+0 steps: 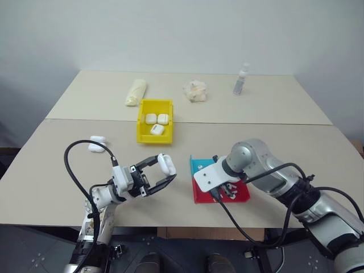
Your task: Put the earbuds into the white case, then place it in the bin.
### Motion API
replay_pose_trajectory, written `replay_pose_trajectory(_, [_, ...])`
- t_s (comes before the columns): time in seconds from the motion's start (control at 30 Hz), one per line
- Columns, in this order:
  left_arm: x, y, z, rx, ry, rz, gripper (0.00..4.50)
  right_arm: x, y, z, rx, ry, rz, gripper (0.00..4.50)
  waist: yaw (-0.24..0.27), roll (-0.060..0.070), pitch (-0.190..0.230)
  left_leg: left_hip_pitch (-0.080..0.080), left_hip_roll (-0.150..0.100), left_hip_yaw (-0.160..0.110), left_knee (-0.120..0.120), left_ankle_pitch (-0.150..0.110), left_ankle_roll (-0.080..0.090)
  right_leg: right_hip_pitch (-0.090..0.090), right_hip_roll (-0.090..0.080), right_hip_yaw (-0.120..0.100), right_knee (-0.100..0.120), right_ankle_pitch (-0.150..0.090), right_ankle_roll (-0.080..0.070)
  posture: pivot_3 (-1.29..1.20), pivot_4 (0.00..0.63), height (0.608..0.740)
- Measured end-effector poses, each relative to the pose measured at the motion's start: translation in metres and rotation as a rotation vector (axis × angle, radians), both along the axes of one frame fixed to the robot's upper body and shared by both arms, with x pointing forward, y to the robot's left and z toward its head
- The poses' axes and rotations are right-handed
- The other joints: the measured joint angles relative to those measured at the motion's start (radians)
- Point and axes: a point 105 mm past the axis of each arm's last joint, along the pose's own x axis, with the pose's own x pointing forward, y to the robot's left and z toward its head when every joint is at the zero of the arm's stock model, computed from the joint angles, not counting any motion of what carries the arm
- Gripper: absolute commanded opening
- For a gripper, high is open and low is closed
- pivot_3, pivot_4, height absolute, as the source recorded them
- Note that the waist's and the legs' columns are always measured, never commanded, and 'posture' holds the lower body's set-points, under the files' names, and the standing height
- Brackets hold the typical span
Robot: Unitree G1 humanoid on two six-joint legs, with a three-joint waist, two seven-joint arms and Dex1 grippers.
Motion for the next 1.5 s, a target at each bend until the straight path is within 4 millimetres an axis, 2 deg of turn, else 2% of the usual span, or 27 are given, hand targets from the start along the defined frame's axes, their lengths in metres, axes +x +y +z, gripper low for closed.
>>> replay_pose_trajectory(0.07, [-0.001, -0.003, 0.008, -0.034, -0.02, -0.016, 2.79, -0.004, 0.001, 0.005, 0.044, 0.006, -0.021, 1.17, 0.0, 0.0, 0.0, -0.001, 0.0, 0.0, 0.0, 0.0, 0.0, -0.001, 0.0, 0.0, 0.0, 0.0, 0.0, 0.0, 0.15, 0.74])
replay_pose_trajectory(0.13, [-0.004, -0.007, 0.017, -0.058, -0.027, -0.048, 2.79, -0.009, 0.001, 0.018, 0.116, 0.013, -0.044, 1.17, 0.0, 0.0, 0.0, -0.002, 0.0, -0.001, 0.0, 0.0, 0.0, -0.002, 0.0, 0.0, 0.0, 0.0, 0.0, 0.0, 0.15, 0.74])
replay_pose_trajectory(0.2, [-0.011, -0.014, 0.029, -0.093, -0.04, -0.106, 2.79, -0.014, -0.003, 0.05, 0.244, -0.009, -0.076, 1.17, 0.003, 0.0, 0.0, -0.003, 0.0, -0.001, 0.0, 0.0, 0.0, -0.002, 0.0, 0.0, -0.001, 0.0, 0.0, 0.0, 0.15, 0.74])
replay_pose_trajectory(0.3, [-0.02, -0.025, 0.042, -0.122, -0.041, -0.198, 2.79, -0.017, -0.022, 0.094, 0.411, -0.064, -0.162, 1.17, 0.009, 0.0, 0.0, -0.001, 0.0, -0.001, 0.0, 0.0, 0.0, 0.0, 0.0, 0.0, -0.001, 0.0, 0.0, 0.0, 0.15, 0.74])
replay_pose_trajectory(0.43, [-0.025, -0.034, 0.054, -0.149, -0.028, -0.298, 2.79, -0.022, -0.04, 0.13, 0.66, -0.095, -0.235, 1.17, 0.012, 0.001, 0.0, 0.0, 0.0, 0.0, 0.0, 0.0, 0.0, 0.001, 0.0, 0.0, 0.0, 0.0, 0.0, 0.0, 0.15, 0.74])
replay_pose_trajectory(0.5, [-0.025, -0.038, 0.06, -0.15, -0.031, -0.341, 2.79, -0.029, -0.039, 0.149, 0.801, -0.118, -0.208, 1.17, 0.008, 0.001, 0.0, -0.001, 0.0, 0.0, 0.0, 0.0, 0.0, 0.0, 0.0, 0.001, 0.0, 0.0, 0.0, 0.0, 0.15, 0.74])
replay_pose_trajectory(0.6, [-0.026, -0.044, 0.07, -0.183, -0.036, -0.401, 2.79, -0.044, -0.026, 0.181, 1.034, -0.163, -0.097, 1.17, 0.0, 0.001, 0.0, -0.001, 0.0, -0.001, -0.001, 0.0, 0.0, 0.0, 0.0, 0.001, 0.0, 0.0, 0.0, 0.0, 0.15, 0.74])
replay_pose_trajectory(0.73, [-0.028, -0.048, 0.072, -0.212, -0.025, -0.451, 2.79, -0.061, -0.02, 0.205, 1.292, -0.156, 0.022, 1.17, 0.0, 0.001, 0.0, -0.001, 0.0, -0.001, 0.0, 0.0, 0.001, 0.001, 0.0, 0.001, -0.001, 0.0, 0.0, 0.0, 0.15, 0.74])
replay_pose_trajectory(0.83, [-0.029, -0.051, 0.075, -0.225, -0.038, -0.471, 2.79, -0.072, -0.014, 0.206, 1.423, -0.1, 0.102, 1.17, 0.001, 0.001, 0.0, 0.0, 0.0, -0.001, 0.0, 0.0, 0.001, 0.001, 0.0, 0.0, -0.001, 0.0, 0.0, 0.0, 0.15, 0.74])
replay_pose_trajectory(1.0, [-0.03, -0.053, 0.076, -0.241, -0.043, -0.481, 2.79, -0.079, -0.008, 0.19, 1.486, -0.047, 0.167, 1.17, 0.0, 0.001, 0.0, 0.0, 0.0, -0.001, -0.001, 0.0, 0.001, 0.001, 0.0, 0.001, -0.001, 0.0, 0.0, 0.0, 0.15, 0.74])
replay_pose_trajectory(1.13, [-0.03, -0.054, 0.076, -0.242, -0.041, -0.481, 2.79, -0.08, -0.001, 0.188, 1.551, -0.018, 0.218, 1.17, -0.003, 0.001, 0.0, 0.001, 0.0, -0.001, -0.001, 0.0, 0.001, 0.001, 0.001, 0.001, 0.0, 0.0, 0.0, 0.0, 0.15, 0.74])
replay_pose_trajectory(1.5, [-0.029, -0.056, 0.075, -0.242, -0.041, -0.479, 2.79, -0.07, 0.013, 0.163, 1.519, 0.062, 0.222, 1.17, -0.001, 0.001, 0.0, 0.0, 0.0, -0.001, 0.0, 0.0, 0.001, 0.001, 0.001, 0.001, 0.0, 0.0, 0.0, 0.0, 0.15, 0.74])
